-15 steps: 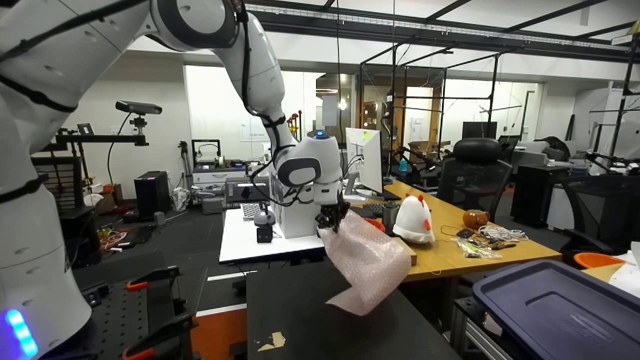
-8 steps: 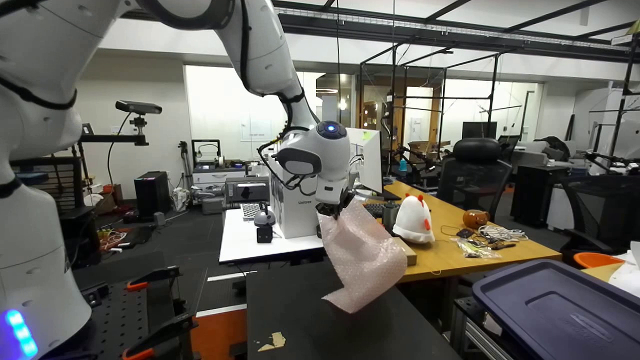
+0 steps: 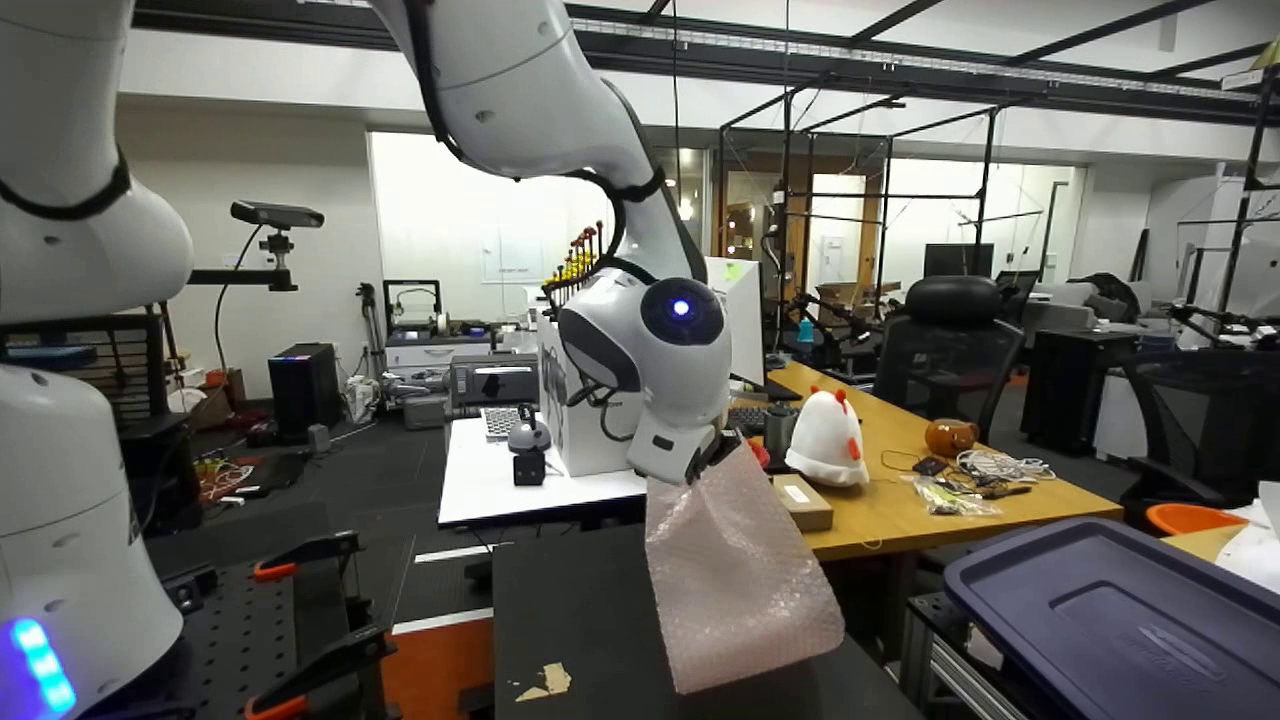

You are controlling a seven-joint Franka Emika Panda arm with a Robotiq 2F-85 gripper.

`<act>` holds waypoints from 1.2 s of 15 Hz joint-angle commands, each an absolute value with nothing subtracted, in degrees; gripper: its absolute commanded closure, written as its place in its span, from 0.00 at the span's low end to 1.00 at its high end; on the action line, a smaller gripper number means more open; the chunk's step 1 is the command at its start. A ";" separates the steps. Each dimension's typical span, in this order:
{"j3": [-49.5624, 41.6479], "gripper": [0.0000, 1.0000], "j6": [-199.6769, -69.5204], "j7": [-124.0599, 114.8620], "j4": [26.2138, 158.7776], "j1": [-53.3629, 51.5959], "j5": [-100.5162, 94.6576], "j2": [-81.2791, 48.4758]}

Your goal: Unfold the pink plastic

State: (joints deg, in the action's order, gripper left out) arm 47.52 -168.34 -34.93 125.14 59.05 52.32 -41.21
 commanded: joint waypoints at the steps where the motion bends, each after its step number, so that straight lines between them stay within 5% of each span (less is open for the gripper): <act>1: 52.41 0.99 -164.04 -25.92 126.46 65.85 60.17 -42.78; 3: 47.33 0.99 -155.13 -15.51 125.32 61.40 73.35 -38.77; 5: 52.46 0.99 -153.97 -12.78 126.47 67.21 72.38 -42.38; 13: 17.75 0.99 -119.47 -2.74 127.18 42.25 94.88 -32.32; 18: -0.53 0.99 -110.99 -2.63 128.55 29.49 100.69 -34.16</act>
State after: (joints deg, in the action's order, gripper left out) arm 7.13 -114.70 -3.46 126.29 35.17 96.91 -35.01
